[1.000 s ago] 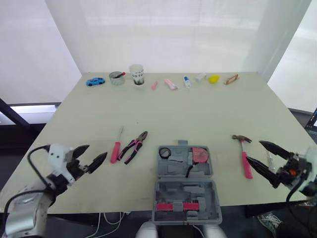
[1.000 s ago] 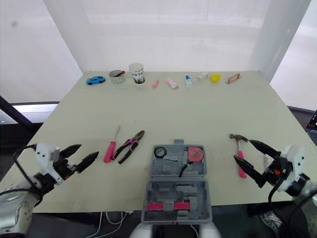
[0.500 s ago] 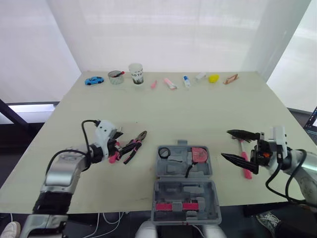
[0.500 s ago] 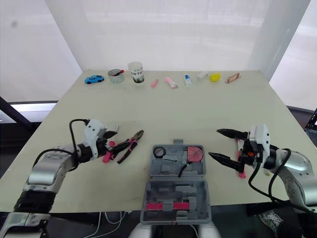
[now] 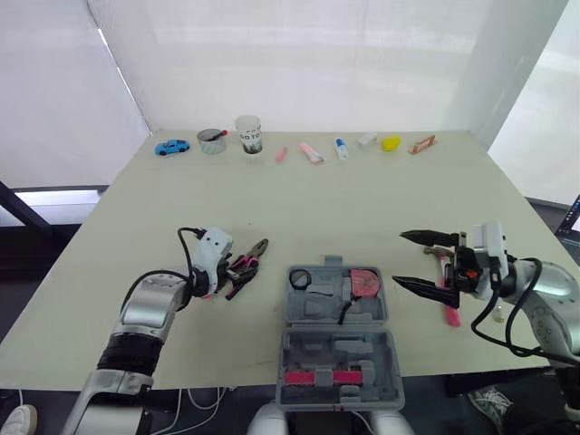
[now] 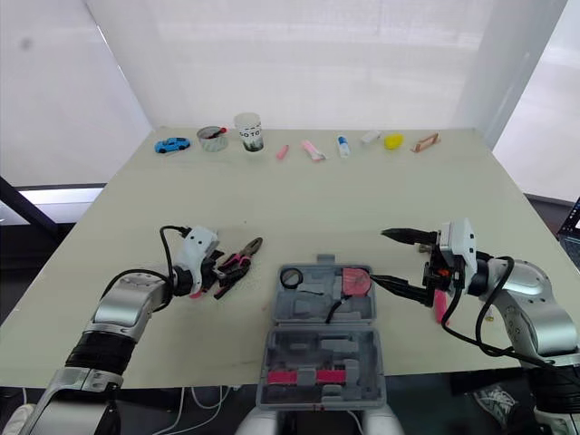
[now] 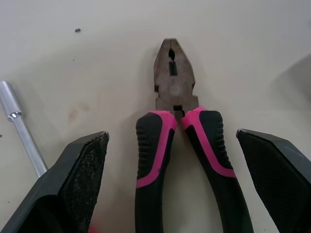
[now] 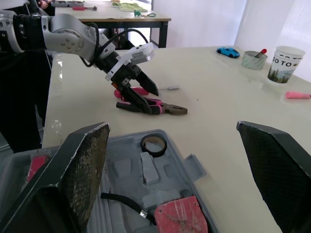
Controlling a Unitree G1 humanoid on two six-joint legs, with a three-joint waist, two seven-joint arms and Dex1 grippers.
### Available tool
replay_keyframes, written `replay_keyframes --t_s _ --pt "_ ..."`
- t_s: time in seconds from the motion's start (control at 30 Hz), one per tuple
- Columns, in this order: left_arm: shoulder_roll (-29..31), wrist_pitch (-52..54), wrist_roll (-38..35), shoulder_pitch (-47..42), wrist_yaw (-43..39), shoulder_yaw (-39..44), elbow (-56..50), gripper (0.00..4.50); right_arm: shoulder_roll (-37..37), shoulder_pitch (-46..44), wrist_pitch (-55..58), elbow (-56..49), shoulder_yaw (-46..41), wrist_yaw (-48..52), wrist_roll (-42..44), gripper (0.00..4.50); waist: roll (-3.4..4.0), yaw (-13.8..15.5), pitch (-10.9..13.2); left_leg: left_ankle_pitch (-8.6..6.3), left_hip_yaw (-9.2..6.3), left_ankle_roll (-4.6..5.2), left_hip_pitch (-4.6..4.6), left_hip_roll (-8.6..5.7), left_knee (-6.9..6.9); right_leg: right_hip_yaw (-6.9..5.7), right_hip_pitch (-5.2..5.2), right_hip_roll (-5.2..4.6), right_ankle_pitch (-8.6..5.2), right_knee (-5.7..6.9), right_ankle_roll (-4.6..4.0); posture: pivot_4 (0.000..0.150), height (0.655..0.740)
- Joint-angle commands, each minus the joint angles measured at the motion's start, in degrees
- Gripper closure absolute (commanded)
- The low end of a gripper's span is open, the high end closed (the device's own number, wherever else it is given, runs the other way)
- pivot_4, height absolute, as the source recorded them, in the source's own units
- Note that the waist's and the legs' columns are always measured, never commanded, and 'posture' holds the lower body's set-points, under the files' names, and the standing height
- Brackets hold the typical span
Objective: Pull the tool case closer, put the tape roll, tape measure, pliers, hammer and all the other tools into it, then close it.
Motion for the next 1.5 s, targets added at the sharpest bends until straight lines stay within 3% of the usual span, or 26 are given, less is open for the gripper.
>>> replay_keyframes --t_s 0.03,0.23,0.37,0.4,0.67,1.03,1.27,1.37,1.5 --pt "-1.06 -1.95 1.04 -0.69 -0.53 -0.95 1.27 0.00 0.08 -1.54 -0.80 -0.27 -0.51 0.68 0.40 0.10 -0.01 0.00 0.00 0.00 0.00 0.00 0.00 0.00 0.01 0.00 0.00 0.00 0.00 0.01 0.00 0.150 0.7400" --pt "-2.43 -3.47 1.66 -2.04 -1.31 -0.78 4.62 0.00 0.31 -1.98 -0.90 -0.03 0.06 1.42 0.06 0.10 0.00 0.35 0.00 0.00 -0.02 0.00 0.03 -0.01 0.06 -0.01 0.01 0.00 0.00 0.13 -0.01 0.150 0.7400" --pt "-3.17 -4.19 1.64 -1.45 -1.46 -0.49 5.17 1.87 0.76 -2.19 -1.06 0.62 -0.03 1.36 0.05 0.00 0.00 0.39 0.00 0.01 -0.02 0.00 0.04 -0.01 0.11 -0.01 0.04 0.00 0.00 0.16 0.00 0.150 0.7400" --pt "-3.31 -4.37 1.62 -1.13 -1.47 -0.42 5.06 1.94 0.86 -2.14 -1.03 0.69 -0.08 1.31 0.13 0.00 0.00 0.40 0.00 0.01 -0.02 0.00 0.05 -0.01 0.11 0.00 0.05 0.00 0.00 0.15 0.00 0.150 0.7400" --pt "-2.92 -9.73 2.10 -2.33 -2.77 0.71 4.41 1.93 1.09 -1.88 -0.78 0.45 1.10 1.79 -1.14 0.00 0.01 0.49 -0.01 0.01 -0.03 0.00 0.05 -0.01 0.11 0.00 0.05 0.00 0.00 0.17 0.00 0.150 0.7400" --pt "5.88 -13.54 1.52 -13.85 -27.91 -7.18 -3.34 1.93 2.42 -8.66 8.73 -0.93 6.18 -8.52 -6.27 0.00 -0.14 0.23 0.13 0.01 -0.02 -0.01 -0.05 -0.01 0.10 -0.02 -0.04 0.01 0.00 0.14 -0.02 0.150 0.7400" --pt "3.45 -14.04 0.60 -23.16 -38.05 -11.21 -1.00 1.93 2.67 -14.33 12.59 -1.13 12.61 -12.00 -13.29 0.00 -0.13 0.05 0.14 0.01 -0.03 0.00 -0.31 -0.02 0.12 -0.01 -0.29 0.05 0.00 0.14 -0.01 0.150 0.7400" --pt "2.40 -14.12 0.73 -24.77 -40.70 -12.52 -0.72 1.93 2.79 -16.21 14.47 -1.32 14.40 -12.41 -14.58 0.00 -0.13 -0.02 0.14 0.02 -0.09 0.00 -0.88 -0.02 0.31 -0.02 -0.84 0.07 0.01 0.27 0.00 0.150 0.7400" --pt "0.46 -13.95 0.54 -26.51 -43.23 -13.95 -0.52 1.93 3.43 -19.00 17.94 -2.07 17.71 -12.37 -16.08 0.00 -0.12 -0.15 0.14 0.02 -0.13 0.00 -0.92 -0.01 0.32 -0.02 -0.90 0.12 0.01 0.30 0.00 0.150 0.7400"
